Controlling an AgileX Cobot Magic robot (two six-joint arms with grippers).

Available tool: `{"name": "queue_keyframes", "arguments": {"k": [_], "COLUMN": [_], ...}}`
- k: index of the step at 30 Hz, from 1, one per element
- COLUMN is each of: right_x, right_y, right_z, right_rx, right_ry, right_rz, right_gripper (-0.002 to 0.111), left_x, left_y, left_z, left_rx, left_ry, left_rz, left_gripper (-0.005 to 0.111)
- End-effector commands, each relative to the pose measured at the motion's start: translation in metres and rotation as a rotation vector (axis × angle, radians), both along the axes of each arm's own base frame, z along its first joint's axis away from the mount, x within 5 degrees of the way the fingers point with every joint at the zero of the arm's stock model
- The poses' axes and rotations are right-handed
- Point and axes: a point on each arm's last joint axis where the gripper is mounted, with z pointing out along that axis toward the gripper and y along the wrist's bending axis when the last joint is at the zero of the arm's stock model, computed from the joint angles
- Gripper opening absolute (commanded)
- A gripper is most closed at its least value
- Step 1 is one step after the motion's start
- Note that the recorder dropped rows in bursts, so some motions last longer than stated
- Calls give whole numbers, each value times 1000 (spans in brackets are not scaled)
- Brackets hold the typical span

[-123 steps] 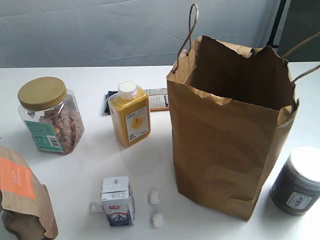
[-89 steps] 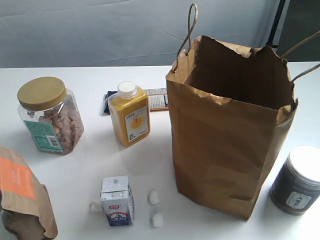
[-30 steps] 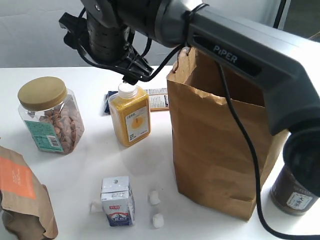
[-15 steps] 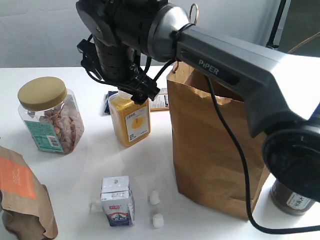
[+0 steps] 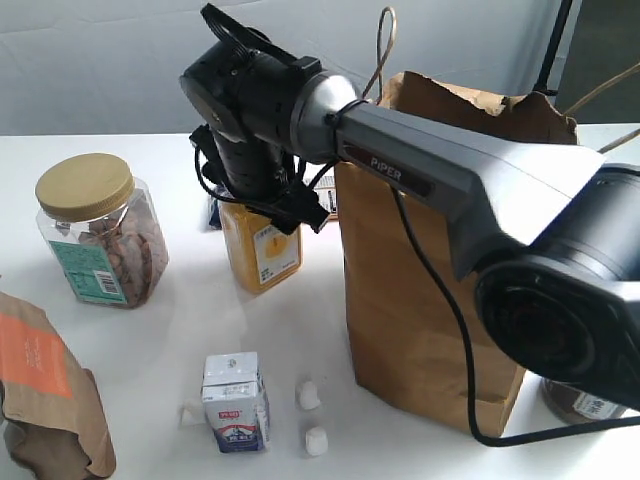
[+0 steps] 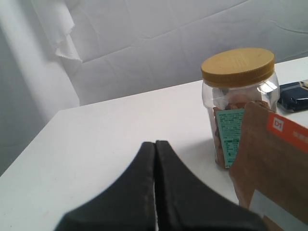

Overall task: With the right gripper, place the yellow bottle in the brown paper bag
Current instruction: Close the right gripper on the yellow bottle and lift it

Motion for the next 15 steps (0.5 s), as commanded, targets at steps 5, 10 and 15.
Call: {"name": "queue_keyframes", "arguments": {"k": [5, 10, 15], "right_x": [-1, -23, -49], "right_y": [6, 5, -11], "right_z": [21, 81, 147], "right_rx": [87, 60, -46], "right_ry": [-67, -253, -460], "right_rz": [68, 328, 555], "right_gripper": [0, 0, 0], "left_x": [0, 0, 0], "left_y": [0, 0, 0], "left_z": [-1, -1, -1], "left_rx": [-2, -2, -2], "left_ry": [2, 0, 0], "left_rz": [-5, -5, -5], "left_gripper": [0, 0, 0]}}
